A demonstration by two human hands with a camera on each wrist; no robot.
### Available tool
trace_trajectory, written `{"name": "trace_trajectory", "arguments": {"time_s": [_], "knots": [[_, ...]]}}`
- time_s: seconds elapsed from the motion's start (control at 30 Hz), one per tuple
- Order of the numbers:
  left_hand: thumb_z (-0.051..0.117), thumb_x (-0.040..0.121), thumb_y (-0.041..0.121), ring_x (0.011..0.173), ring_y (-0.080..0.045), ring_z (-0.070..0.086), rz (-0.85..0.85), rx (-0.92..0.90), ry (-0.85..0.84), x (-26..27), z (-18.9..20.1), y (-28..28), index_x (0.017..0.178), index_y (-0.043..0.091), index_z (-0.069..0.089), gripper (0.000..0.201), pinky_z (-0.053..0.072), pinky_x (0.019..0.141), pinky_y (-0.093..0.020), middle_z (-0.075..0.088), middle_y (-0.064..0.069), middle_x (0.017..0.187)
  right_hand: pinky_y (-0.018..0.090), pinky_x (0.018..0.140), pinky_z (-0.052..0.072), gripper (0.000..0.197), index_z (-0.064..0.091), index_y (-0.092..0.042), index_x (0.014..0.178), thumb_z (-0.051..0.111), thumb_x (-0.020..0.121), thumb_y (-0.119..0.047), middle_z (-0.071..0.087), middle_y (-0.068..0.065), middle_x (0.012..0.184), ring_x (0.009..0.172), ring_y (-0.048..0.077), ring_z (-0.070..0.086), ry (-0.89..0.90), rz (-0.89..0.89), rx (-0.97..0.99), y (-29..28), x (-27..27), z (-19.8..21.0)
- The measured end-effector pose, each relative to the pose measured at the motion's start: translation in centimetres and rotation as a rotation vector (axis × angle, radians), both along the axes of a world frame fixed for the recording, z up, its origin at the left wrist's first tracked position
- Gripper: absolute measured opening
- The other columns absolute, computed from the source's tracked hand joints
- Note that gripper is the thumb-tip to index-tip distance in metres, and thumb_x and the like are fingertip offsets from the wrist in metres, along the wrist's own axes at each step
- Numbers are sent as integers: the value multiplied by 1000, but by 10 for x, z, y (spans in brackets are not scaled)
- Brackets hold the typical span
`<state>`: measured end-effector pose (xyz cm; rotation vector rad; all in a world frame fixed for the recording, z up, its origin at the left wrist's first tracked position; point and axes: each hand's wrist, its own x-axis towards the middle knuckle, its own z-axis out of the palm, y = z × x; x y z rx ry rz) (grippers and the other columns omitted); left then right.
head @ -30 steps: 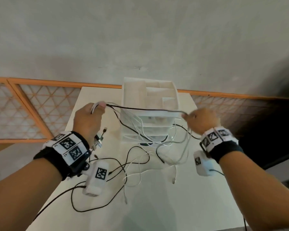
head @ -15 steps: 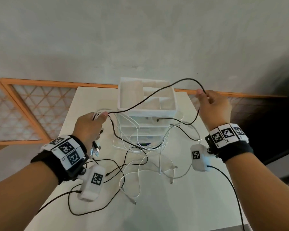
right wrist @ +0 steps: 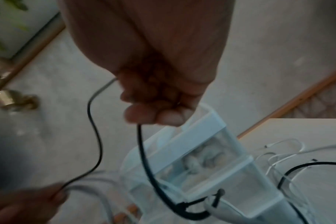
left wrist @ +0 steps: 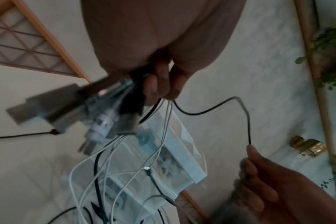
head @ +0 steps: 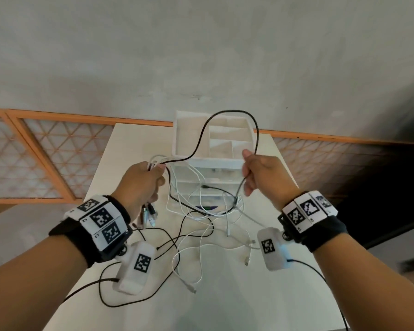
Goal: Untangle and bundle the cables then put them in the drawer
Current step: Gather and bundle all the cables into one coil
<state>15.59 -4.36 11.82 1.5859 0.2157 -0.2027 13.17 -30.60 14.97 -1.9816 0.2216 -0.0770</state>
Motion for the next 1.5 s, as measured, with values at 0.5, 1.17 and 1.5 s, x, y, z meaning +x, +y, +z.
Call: {"name": "trace_trajectory", "arguments": {"time_s": [0.5,1.17,1.5], "knots": [[35,106,29,34,-3,41,-534,496,-182,-25,-40,-41,112,13,35,17,35,42,-17,72,0,90,29,52,46,40,51,-16,78,32,109,-34,58,-1,51,49,21,62,-307,-225,390,-25,5,23],[60,97,23,47,-12,33,-315,310,-215,-2,42,-3,98,-5,59,28,28,47,-25,44,1,62,29,67,46,86,28,-34,153,68,80,-10,56,3,80,71,15,55,106,-16,-497,-52,6,-8],[62,88,47,47,-12,40,-513,333,-579,-32,91,-14,81,19,73,32,37,45,-23,41,12,51,26,55,40,31,57,-21,64,66,90,-35,57,-5,63,69,20,65,229,262,-786,-11,10,-51]]}}
